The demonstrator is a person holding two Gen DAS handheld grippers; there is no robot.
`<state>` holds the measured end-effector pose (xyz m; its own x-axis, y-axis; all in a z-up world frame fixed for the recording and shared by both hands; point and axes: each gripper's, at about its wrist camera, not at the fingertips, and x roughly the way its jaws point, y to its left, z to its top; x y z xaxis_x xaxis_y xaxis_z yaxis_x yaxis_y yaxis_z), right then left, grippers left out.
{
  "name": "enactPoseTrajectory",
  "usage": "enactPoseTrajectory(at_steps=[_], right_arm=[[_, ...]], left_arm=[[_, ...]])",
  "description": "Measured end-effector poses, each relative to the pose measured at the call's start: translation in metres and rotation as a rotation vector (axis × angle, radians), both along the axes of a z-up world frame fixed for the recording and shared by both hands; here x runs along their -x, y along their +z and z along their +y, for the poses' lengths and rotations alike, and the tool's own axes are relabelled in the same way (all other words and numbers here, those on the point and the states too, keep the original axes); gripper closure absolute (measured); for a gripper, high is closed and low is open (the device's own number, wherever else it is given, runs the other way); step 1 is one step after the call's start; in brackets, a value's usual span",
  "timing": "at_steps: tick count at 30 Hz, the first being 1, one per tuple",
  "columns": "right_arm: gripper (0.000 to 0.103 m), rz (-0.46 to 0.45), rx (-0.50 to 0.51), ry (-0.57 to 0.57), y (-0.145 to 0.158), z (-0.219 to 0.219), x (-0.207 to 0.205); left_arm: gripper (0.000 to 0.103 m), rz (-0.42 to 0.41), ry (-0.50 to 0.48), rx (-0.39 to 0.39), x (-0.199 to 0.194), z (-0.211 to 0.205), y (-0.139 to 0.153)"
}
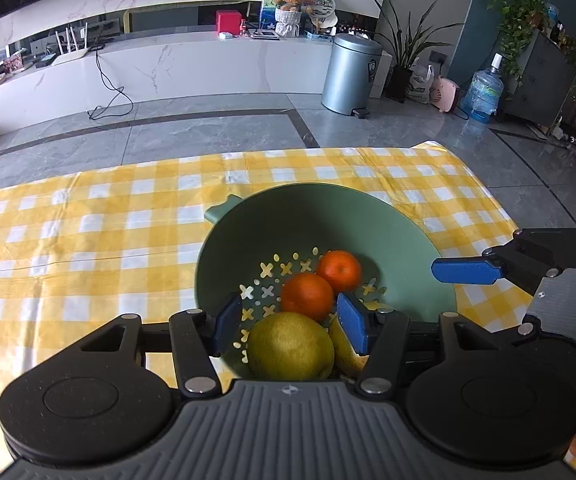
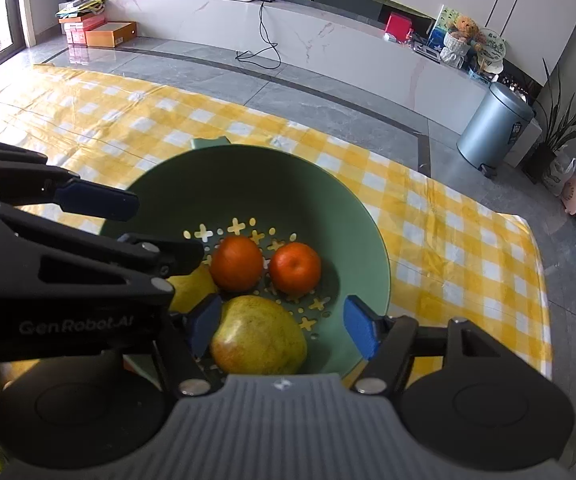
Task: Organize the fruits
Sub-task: 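Withdraw both tools from the colander toward the remaining fruit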
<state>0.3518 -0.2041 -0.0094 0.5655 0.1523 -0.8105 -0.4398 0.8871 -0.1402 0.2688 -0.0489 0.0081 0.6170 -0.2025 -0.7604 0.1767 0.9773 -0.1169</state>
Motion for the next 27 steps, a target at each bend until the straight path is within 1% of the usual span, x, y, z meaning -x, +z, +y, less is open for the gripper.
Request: enactPoseTrajectory(at_steps=[1,3,7,11,14,21,24,27], right_arm=[[0.036,-0.002,0.001,0.002,0.004,0.001,0.004],[0.03,-0.006,-0.001,0.006,0.011,0.002,0.012],[0.03,0.006,-0.018,0.004,0.025,0.003,0.031],[0.029,0.034,-0.076,-0.005,0.036,0.0,0.051],[0.029,0.062,-0.125,-0.011,0.039,-0.001,0.067],[0.029,0.137,-0.22,-0.012,0.03,0.004,0.108],[0.029,0.162,-0.257,-0.013,0.022,0.006,0.128],[0.029,0.16,-0.271,-0.02,0.013,0.01,0.148]], left_arm=[[0.038,-0.002,-0.001,-0.004,0.004,0.001,0.005],[0.038,-0.006,-0.01,-0.014,0.013,0.002,0.014],[0.038,-0.014,-0.035,-0.031,0.031,0.006,0.032],[0.038,-0.005,-0.056,-0.035,0.049,0.014,0.045],[0.038,-0.001,-0.081,-0.052,0.062,0.02,0.052],[0.038,0.034,-0.162,-0.123,0.093,0.033,0.055],[0.038,0.053,-0.171,-0.139,0.107,0.041,0.052],[0.038,0.077,-0.172,-0.143,0.121,0.05,0.044]])
